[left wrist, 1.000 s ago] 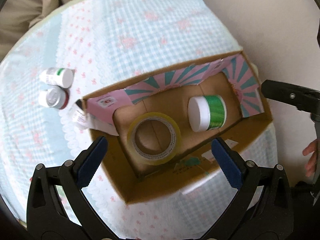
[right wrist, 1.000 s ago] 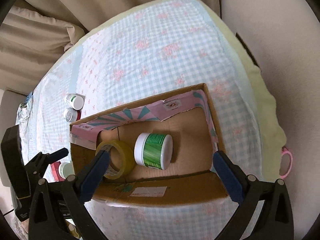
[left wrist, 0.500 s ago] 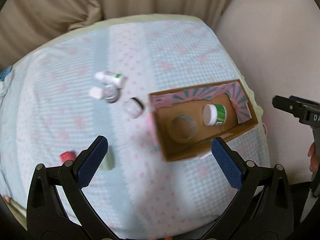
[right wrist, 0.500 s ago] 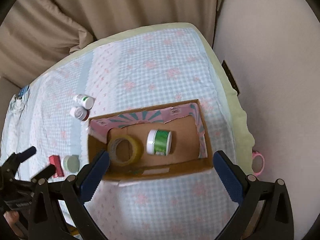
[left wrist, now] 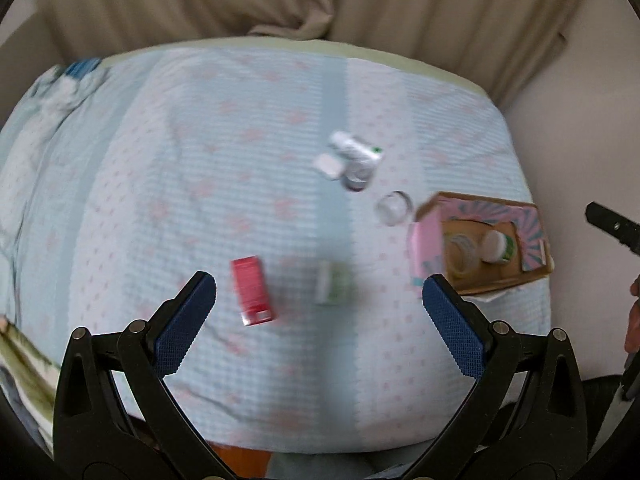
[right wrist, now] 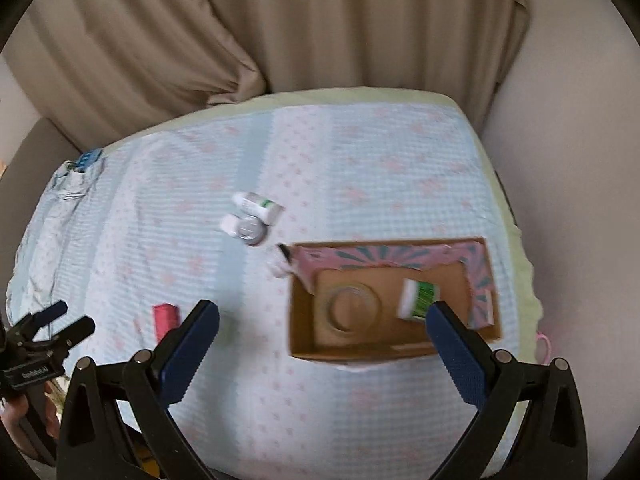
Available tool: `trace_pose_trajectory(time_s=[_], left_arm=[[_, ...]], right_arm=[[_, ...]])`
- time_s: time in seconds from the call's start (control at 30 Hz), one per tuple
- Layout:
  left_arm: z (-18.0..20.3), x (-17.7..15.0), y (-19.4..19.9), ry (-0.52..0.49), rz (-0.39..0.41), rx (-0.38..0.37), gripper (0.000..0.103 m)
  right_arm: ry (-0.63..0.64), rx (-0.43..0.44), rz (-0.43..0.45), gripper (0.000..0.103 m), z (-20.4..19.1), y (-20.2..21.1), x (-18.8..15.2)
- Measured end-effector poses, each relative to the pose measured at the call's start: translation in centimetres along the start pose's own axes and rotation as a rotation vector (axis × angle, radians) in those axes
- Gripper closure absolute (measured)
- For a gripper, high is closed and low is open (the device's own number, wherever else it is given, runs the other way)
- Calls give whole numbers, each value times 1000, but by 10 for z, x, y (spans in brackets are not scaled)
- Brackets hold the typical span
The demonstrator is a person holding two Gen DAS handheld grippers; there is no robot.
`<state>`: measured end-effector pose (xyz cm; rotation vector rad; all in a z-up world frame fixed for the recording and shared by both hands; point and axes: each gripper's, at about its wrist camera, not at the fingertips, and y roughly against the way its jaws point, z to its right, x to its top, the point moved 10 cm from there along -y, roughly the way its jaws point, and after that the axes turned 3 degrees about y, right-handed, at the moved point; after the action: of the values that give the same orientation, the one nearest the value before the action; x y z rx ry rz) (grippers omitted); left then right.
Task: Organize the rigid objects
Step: 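Lift both tools out of the box and move back over the bed, then grasp the red box with the left tool while the right tool grasps the silver-lidded tin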
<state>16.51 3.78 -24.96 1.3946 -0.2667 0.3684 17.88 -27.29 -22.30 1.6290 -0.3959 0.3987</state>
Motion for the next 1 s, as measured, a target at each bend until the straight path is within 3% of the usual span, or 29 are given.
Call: trace_pose_trajectory(time_s=[0.33,0.73,1.0], left_arm=[[-83,-24,-58,163,-131,46,0],[-101,-50,-187,261,-276,96,3],[-108,-74,-251,311,-335,151,11]], right_arm=[[76,63,-57,0,-72,-56,25],[215,130,-211,0,-115,-199,51],[189,95,-283,0,-117,-302,45]])
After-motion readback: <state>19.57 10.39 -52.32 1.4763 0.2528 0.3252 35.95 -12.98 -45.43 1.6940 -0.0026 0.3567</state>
